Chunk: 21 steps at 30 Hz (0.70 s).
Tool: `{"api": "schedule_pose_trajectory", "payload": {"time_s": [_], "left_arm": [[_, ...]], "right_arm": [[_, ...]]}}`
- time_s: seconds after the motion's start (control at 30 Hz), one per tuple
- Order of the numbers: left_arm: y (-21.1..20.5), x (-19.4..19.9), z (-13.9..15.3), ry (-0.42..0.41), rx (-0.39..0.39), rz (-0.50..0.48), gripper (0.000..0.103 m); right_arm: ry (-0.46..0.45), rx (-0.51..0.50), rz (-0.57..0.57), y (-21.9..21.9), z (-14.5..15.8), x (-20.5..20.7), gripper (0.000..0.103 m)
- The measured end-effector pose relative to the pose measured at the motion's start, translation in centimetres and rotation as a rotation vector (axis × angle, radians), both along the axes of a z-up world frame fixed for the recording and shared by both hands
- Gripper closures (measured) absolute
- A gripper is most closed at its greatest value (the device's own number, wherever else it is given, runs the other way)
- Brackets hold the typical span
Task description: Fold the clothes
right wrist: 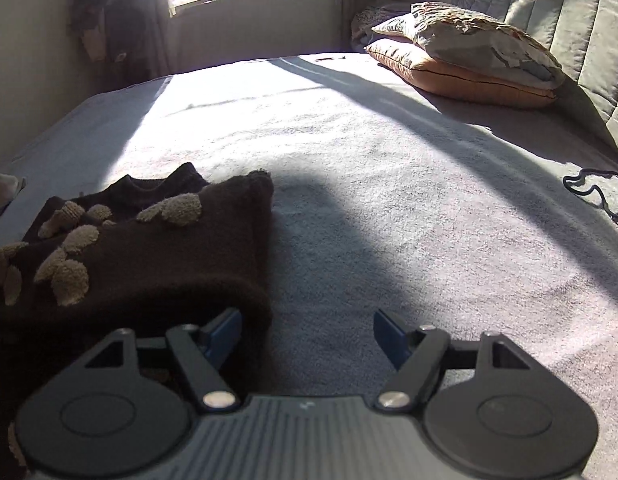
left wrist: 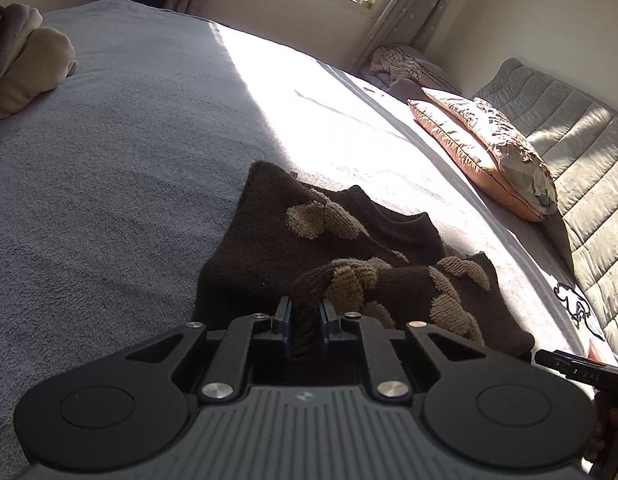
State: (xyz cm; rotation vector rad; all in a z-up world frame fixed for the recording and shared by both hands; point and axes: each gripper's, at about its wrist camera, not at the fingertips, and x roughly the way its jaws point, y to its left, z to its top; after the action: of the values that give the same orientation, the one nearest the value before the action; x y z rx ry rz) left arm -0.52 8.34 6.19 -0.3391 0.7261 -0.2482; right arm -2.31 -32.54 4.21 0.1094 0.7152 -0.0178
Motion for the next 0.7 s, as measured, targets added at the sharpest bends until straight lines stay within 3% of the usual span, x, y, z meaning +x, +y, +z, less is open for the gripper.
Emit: {"api": "schedule_pose_trajectory", "payload": {"time_s": [0.1,0.17,0.43,0.7], "left_arm": [[-0.3,0.2,-0.2,0.016,0.011,-0.002,0.089],[-0.3,0.4,-0.4,0.021,0.016,-0.003,0.089],[0.0,0.6,-0.2,0.031,0.008,-0.024,0.089],[-0.2,0.7,-0.1,0.024,0.025,-0.038,0.089]], "right_arm": [[-0.071,0.088,-0.055,-2.6,1.1,-0.3,0.028],[-0.088,0.137,-0.085,-3.1,1.2,0.6,0.035],[-0.117,0.11,0.062,2.2,0.9,6.9,0.04],[0.024,0.057,0.07,4.7,-0.7,14.8,0.04]]}}
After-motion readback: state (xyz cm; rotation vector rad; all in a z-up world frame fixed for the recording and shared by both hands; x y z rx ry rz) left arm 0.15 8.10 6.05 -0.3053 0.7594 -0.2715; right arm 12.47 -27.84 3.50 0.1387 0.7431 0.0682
